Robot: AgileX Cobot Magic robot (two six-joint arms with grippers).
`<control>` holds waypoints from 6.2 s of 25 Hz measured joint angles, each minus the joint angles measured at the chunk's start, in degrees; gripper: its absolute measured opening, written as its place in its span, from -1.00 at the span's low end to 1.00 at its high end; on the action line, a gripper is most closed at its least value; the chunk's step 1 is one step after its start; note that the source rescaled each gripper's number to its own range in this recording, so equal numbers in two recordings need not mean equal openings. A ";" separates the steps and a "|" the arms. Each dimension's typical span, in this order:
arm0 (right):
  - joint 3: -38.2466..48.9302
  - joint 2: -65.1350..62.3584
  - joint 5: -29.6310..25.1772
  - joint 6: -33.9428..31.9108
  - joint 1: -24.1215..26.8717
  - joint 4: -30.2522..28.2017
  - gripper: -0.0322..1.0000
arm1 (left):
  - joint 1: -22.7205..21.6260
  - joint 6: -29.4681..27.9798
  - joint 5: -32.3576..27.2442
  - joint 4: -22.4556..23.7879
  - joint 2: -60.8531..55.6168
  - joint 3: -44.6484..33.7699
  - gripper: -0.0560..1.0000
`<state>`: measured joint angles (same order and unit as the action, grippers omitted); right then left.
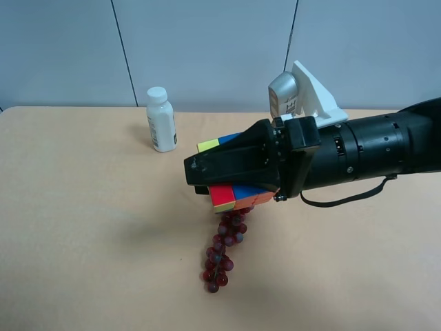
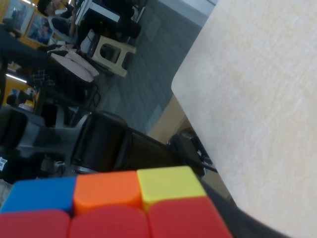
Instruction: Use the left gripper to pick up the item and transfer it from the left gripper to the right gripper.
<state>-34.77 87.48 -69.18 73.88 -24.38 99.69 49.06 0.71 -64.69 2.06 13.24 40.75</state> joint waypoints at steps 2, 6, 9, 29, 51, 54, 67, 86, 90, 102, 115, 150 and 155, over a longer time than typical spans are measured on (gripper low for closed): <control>0.00 0.00 0.00 0.00 0.00 0.00 -0.92 | 0.00 -0.05 -0.47 -0.05 -3.63 -1.09 0.64; 0.00 0.00 0.00 0.00 0.00 0.00 -0.92 | 0.00 -1.33 -1.40 -0.18 -9.08 -4.47 0.64; 0.00 0.00 0.00 0.00 0.00 0.00 -0.92 | 0.00 -2.87 -0.83 -0.32 -11.35 -7.38 0.64; 0.00 0.00 0.00 -0.17 0.00 0.00 -0.92 | -1.44 -3.18 3.71 -1.20 -13.42 -11.86 0.64; 0.00 0.00 8.81 0.56 0.00 0.00 -0.92 | -44.63 -2.98 3.71 -1.31 -13.42 -11.86 0.64; -0.16 0.07 11.93 0.56 0.00 0.00 -0.92 | -44.81 -2.98 3.73 -1.42 -13.42 -11.86 0.64; -21.00 0.35 27.26 -28.70 0.00 -38.28 -0.92 | -44.81 -2.98 3.78 -1.43 -13.42 -11.86 0.64; -29.00 0.82 23.48 -66.99 12.59 -85.06 -0.92 | -44.81 -3.04 3.78 -1.43 -13.42 -11.86 0.64; -29.00 4.02 23.38 -64.89 18.04 -85.20 -0.92 | -44.81 -3.04 3.78 -1.43 -13.42 -11.86 0.64; -29.04 17.91 29.46 -58.02 19.68 -82.10 -0.92 | -44.81 -2.96 3.90 -1.43 -13.42 -11.86 0.64; -29.04 21.78 30.98 -56.10 19.68 -82.35 -0.63 | -44.81 -3.02 3.90 -1.43 -13.42 -11.86 0.64; -29.10 -20.31 4.94 -61.66 19.68 -84.34 0.96 | -44.81 -2.96 3.90 -1.43 -13.42 -11.86 0.64; -29.10 -28.92 0.10 -62.97 19.68 -85.55 0.96 | -44.81 -3.02 3.90 -1.43 -13.42 -11.86 0.64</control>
<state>-63.87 58.55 -69.08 10.92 -4.70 14.14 4.25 -2.30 -60.79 0.63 -0.19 28.90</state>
